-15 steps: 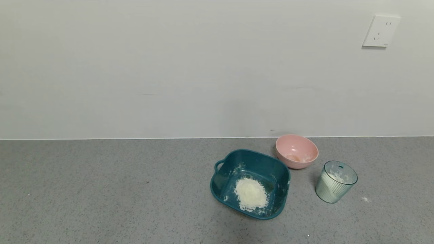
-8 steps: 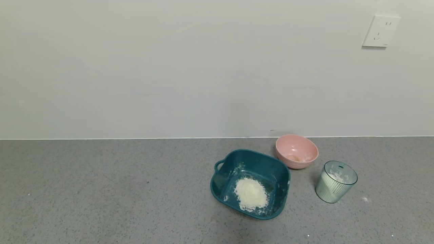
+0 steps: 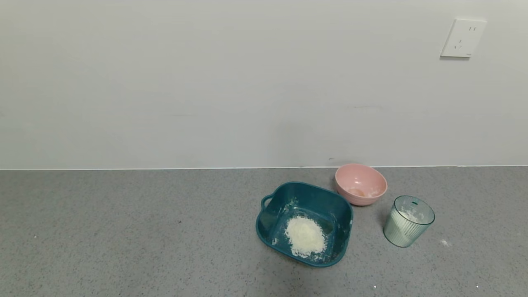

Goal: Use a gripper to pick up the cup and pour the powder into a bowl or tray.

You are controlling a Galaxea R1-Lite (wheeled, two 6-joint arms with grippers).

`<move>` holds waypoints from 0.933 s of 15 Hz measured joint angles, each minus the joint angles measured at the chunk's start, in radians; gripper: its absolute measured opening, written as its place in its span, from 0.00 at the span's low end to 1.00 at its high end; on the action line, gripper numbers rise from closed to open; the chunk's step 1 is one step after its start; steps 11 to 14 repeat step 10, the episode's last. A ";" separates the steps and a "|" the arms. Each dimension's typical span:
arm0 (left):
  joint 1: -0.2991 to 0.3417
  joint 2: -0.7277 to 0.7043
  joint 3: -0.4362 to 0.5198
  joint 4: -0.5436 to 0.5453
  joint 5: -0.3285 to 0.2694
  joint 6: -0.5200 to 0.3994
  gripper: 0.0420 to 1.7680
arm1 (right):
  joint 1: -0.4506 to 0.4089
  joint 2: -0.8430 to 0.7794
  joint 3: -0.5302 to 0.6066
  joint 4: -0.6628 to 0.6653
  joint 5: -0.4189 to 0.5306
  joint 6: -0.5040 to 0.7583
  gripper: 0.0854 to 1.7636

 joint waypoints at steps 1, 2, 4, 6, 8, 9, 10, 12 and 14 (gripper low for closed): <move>0.000 0.000 0.000 0.000 0.000 0.000 0.97 | 0.000 -0.009 0.000 -0.003 -0.004 0.001 0.96; 0.000 0.000 0.000 0.000 0.000 0.000 0.97 | 0.000 -0.015 0.000 0.011 -0.005 0.002 0.96; 0.000 0.000 0.000 0.000 0.000 0.000 0.97 | 0.000 -0.021 0.000 0.072 -0.007 0.004 0.96; 0.000 0.000 0.000 0.000 0.000 0.000 0.97 | 0.001 -0.024 0.000 0.100 -0.024 0.005 0.96; 0.000 0.000 0.000 0.000 0.000 0.000 0.97 | 0.001 -0.024 0.000 0.101 -0.027 0.007 0.96; 0.000 0.000 0.000 0.000 0.000 0.000 0.97 | 0.001 -0.024 0.000 0.101 -0.028 0.007 0.96; 0.000 0.000 0.000 0.000 0.000 0.000 0.97 | 0.001 -0.024 0.000 0.102 -0.028 0.007 0.96; 0.000 0.000 0.000 0.000 0.000 0.000 0.97 | 0.001 -0.024 0.000 0.102 -0.028 0.007 0.96; 0.000 0.000 0.000 0.000 0.000 0.000 0.97 | 0.001 -0.024 0.000 0.102 -0.028 0.007 0.96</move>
